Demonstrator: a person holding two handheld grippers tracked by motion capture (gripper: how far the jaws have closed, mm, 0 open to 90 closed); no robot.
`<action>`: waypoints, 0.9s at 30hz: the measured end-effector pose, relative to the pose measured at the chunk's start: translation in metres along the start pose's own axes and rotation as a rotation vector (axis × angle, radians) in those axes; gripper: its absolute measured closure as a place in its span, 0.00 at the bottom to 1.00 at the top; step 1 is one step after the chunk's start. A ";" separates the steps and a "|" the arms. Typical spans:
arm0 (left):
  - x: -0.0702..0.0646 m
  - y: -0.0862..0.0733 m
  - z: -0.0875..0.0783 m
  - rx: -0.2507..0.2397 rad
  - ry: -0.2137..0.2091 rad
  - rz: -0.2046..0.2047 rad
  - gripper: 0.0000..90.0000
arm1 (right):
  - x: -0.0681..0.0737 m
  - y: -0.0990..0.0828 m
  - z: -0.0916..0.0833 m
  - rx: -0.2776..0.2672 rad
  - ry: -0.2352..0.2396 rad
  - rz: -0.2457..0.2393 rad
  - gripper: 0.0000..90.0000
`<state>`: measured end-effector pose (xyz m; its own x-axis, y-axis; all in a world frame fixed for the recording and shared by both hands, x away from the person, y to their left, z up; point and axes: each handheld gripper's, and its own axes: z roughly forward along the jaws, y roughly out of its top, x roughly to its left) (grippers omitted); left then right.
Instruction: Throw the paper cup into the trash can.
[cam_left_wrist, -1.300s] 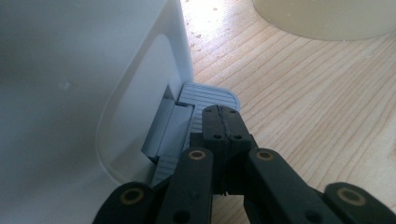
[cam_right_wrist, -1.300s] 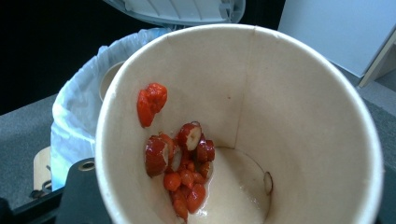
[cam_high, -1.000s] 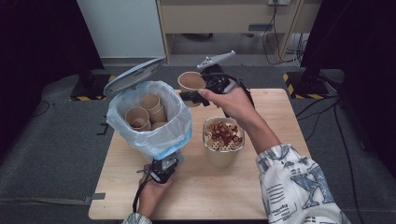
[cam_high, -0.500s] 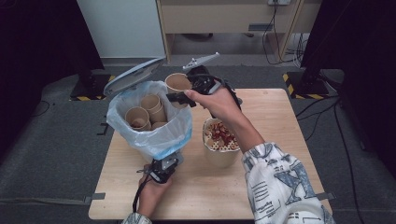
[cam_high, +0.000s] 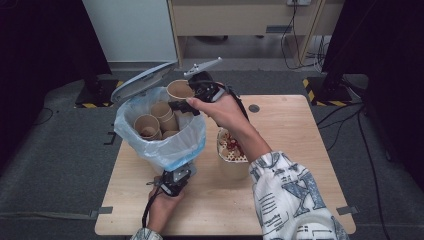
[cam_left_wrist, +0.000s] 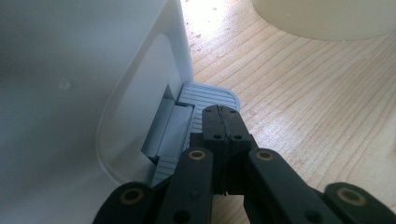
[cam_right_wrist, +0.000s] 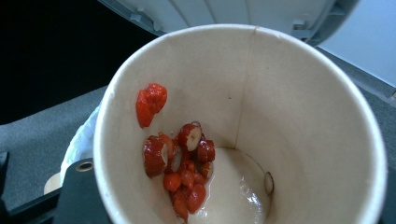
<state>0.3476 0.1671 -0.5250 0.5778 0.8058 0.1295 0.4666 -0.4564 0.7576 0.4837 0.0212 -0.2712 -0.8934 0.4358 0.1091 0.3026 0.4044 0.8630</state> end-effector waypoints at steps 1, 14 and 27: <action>0.000 0.000 0.000 0.000 -0.001 0.001 0.99 | 0.001 0.001 0.003 -0.002 0.001 -0.002 0.34; 0.001 0.000 0.000 0.004 -0.006 0.011 0.99 | 0.004 0.001 0.021 0.007 -0.004 -0.008 0.34; 0.001 0.000 0.000 0.000 -0.007 0.003 0.99 | 0.002 -0.005 0.033 0.022 -0.022 -0.004 0.34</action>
<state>0.3484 0.1679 -0.5248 0.5843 0.8015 0.1273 0.4646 -0.4590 0.7573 0.4916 0.0465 -0.2916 -0.8872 0.4515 0.0949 0.3066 0.4232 0.8526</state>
